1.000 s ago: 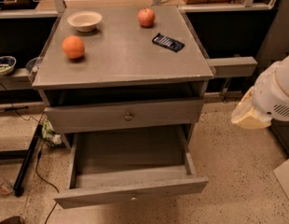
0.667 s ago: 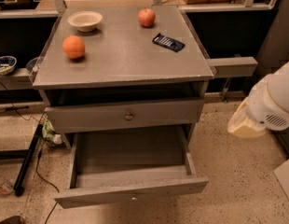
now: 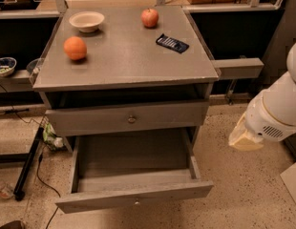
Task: Close middle drawer
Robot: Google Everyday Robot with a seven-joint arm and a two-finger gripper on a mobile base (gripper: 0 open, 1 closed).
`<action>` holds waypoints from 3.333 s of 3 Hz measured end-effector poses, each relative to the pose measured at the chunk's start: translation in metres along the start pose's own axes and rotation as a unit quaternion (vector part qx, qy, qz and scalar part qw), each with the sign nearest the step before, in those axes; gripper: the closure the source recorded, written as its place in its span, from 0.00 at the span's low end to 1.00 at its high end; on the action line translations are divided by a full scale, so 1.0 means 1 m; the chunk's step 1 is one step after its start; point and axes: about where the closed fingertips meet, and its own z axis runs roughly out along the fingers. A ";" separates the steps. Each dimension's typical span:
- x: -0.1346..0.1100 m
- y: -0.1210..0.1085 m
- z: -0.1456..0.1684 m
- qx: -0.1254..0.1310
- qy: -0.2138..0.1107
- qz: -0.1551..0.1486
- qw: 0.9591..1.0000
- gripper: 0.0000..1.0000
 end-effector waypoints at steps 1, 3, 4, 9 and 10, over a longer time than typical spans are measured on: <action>0.003 0.006 0.007 -0.009 -0.002 0.009 1.000 1.00; 0.019 0.044 0.076 -0.012 0.004 0.031 0.999 1.00; 0.026 0.049 0.112 -0.014 0.024 0.028 0.999 1.00; 0.053 0.075 0.227 -0.022 0.044 0.065 0.997 1.00; 0.063 0.096 0.248 -0.050 0.050 0.070 0.995 1.00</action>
Offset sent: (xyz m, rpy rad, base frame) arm -0.0312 0.0106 -0.0818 0.0602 0.0384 -0.0859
